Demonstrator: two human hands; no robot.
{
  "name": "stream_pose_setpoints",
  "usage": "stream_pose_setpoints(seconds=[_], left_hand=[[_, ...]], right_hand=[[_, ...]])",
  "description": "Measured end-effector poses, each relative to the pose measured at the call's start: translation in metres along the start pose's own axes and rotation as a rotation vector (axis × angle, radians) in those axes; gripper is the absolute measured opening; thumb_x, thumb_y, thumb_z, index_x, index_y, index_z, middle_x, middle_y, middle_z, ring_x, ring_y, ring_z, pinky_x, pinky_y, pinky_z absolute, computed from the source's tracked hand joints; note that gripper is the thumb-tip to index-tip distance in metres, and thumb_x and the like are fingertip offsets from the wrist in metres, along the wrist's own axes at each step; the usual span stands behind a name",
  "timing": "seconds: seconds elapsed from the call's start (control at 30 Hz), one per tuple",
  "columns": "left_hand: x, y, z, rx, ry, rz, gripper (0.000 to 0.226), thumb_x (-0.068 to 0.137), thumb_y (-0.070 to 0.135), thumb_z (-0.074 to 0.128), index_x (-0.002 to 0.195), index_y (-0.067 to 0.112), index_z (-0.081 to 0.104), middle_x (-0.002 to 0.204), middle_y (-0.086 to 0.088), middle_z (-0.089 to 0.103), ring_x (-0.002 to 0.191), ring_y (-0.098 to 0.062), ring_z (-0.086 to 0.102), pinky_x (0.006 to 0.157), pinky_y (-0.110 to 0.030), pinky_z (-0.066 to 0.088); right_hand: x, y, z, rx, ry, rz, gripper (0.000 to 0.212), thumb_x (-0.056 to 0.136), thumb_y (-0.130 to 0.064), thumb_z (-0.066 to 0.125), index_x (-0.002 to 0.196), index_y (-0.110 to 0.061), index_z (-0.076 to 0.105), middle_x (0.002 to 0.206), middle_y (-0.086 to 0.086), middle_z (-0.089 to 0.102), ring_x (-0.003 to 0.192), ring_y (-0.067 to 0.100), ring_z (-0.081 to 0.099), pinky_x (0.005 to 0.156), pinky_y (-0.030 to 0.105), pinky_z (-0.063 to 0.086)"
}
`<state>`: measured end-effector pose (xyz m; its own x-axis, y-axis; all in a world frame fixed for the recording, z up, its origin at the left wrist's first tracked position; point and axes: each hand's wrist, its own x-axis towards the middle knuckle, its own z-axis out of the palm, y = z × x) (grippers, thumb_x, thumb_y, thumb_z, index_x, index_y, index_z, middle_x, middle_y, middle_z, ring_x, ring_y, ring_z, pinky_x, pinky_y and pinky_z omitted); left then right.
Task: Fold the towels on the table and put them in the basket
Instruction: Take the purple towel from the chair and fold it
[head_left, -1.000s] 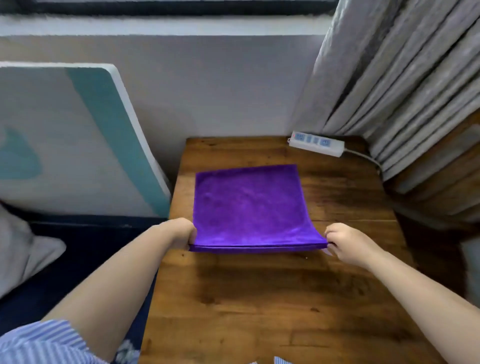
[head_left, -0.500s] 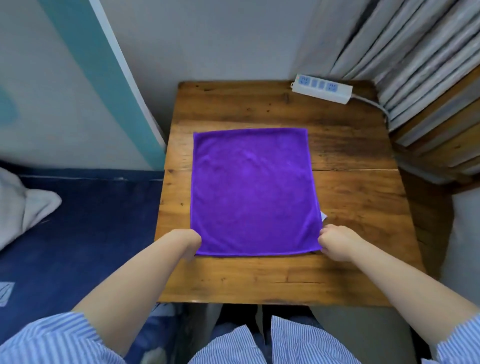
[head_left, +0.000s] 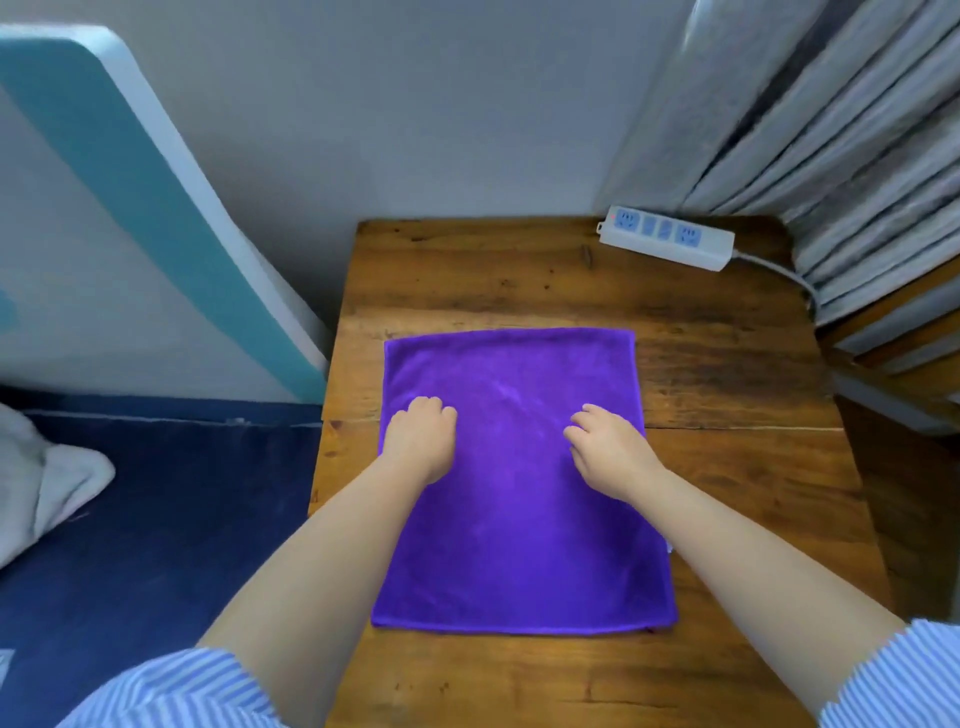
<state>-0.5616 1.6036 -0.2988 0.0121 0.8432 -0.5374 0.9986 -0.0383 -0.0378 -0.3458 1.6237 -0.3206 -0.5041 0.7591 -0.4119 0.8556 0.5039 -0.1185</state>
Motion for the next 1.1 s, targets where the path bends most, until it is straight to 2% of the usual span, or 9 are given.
stream_pose_setpoints(seconds=[0.13, 0.3, 0.37, 0.47, 0.53, 0.8, 0.93, 1.03, 1.1], left_hand=[[0.051, 0.0, -0.009, -0.136, 0.01, -0.023, 0.037, 0.099, 0.024, 0.033, 0.13, 0.005, 0.041, 0.141, -0.012, 0.037, 0.134, -0.026, 0.029, 0.104, -0.039, 0.036], [0.089, 0.002, 0.013, -0.247, 0.0, -0.035, 0.05, 0.1, 0.03, 0.029, 0.147, 0.016, 0.02, 0.157, -0.005, 0.012, 0.146, -0.022, 0.006, 0.119, -0.035, 0.015], [0.094, -0.001, 0.023, -0.254, 0.015, -0.014, 0.05, 0.1, 0.032, 0.028, 0.148, 0.021, 0.018, 0.158, -0.001, 0.006, 0.146, -0.02, 0.001, 0.118, -0.037, 0.009], [0.107, -0.02, 0.034, -0.276, 0.065, -0.032, 0.05, 0.098, 0.038, 0.021, 0.147, 0.028, 0.019, 0.158, 0.004, 0.006, 0.147, -0.018, -0.001, 0.118, -0.038, 0.002], [0.117, -0.039, 0.035, -0.307, 0.099, -0.088, 0.05, 0.097, 0.04, 0.023, 0.146, 0.027, 0.023, 0.157, 0.003, 0.01, 0.147, -0.019, 0.001, 0.118, -0.038, 0.002], [0.146, -0.079, 0.03, -0.301, 0.116, -0.174, 0.051, 0.099, 0.039, 0.026, 0.147, 0.022, 0.02, 0.158, -0.002, 0.007, 0.146, -0.022, -0.001, 0.117, -0.041, 0.0], [0.147, -0.079, 0.02, -0.266, 0.114, -0.141, 0.05, 0.099, 0.028, 0.033, 0.147, 0.019, 0.022, 0.157, -0.005, 0.01, 0.146, -0.023, 0.003, 0.117, -0.043, 0.002], [0.149, -0.074, 0.007, -0.222, 0.207, -0.11, 0.049, 0.089, 0.011, 0.046, 0.138, 0.009, 0.04, 0.146, -0.015, 0.034, 0.137, -0.03, 0.027, 0.114, -0.046, 0.014], [0.152, -0.068, -0.004, -0.142, 0.207, -0.111, 0.049, 0.084, 0.007, 0.05, 0.133, 0.008, 0.046, 0.134, -0.017, 0.046, 0.128, -0.033, 0.037, 0.11, -0.044, 0.023]], right_hand=[[0.048, -0.003, -0.001, 0.112, -0.02, 0.024, 0.044, 0.099, -0.02, 0.029, 0.143, -0.013, 0.027, 0.155, 0.007, 0.016, 0.144, 0.023, 0.008, 0.117, 0.037, 0.009], [0.086, 0.008, 0.006, 0.082, -0.065, -0.031, 0.05, 0.099, -0.032, 0.023, 0.147, -0.022, 0.011, 0.157, 0.0, -0.001, 0.145, 0.02, -0.005, 0.118, 0.037, -0.002], [0.094, 0.023, 0.011, 0.071, -0.056, -0.049, 0.052, 0.095, -0.039, 0.02, 0.145, -0.023, 0.023, 0.156, 0.002, 0.013, 0.145, 0.023, 0.009, 0.117, 0.04, 0.008], [0.106, 0.049, 0.015, 0.011, -0.029, -0.028, 0.053, 0.081, -0.041, 0.028, 0.12, -0.025, 0.06, 0.129, 0.001, 0.059, 0.119, 0.026, 0.056, 0.102, 0.04, 0.04], [0.11, 0.067, 0.016, -0.006, -0.009, 0.024, 0.054, 0.08, -0.041, 0.03, 0.118, -0.02, 0.062, 0.126, 0.004, 0.061, 0.116, 0.028, 0.058, 0.103, 0.041, 0.037], [0.123, 0.118, 0.004, 0.124, -0.024, 0.209, 0.085, 0.072, -0.055, -0.007, 0.146, -0.02, 0.015, 0.157, -0.001, 0.007, 0.145, 0.021, 0.0, 0.116, 0.044, 0.0], [0.123, 0.121, -0.004, 0.123, -0.076, 0.2, 0.056, 0.095, -0.039, 0.022, 0.146, -0.015, 0.018, 0.157, 0.001, 0.006, 0.145, 0.022, 0.0, 0.116, 0.046, 0.001], [0.12, 0.116, -0.012, 0.159, 0.135, 0.146, 0.044, 0.089, -0.02, 0.048, 0.13, -0.001, 0.048, 0.139, 0.02, 0.043, 0.129, 0.039, 0.038, 0.106, 0.052, 0.029], [0.121, 0.112, -0.023, 0.136, 0.12, 0.164, 0.042, 0.088, -0.015, 0.053, 0.128, -0.003, 0.05, 0.126, 0.021, 0.053, 0.116, 0.038, 0.048, 0.097, 0.045, 0.037]])
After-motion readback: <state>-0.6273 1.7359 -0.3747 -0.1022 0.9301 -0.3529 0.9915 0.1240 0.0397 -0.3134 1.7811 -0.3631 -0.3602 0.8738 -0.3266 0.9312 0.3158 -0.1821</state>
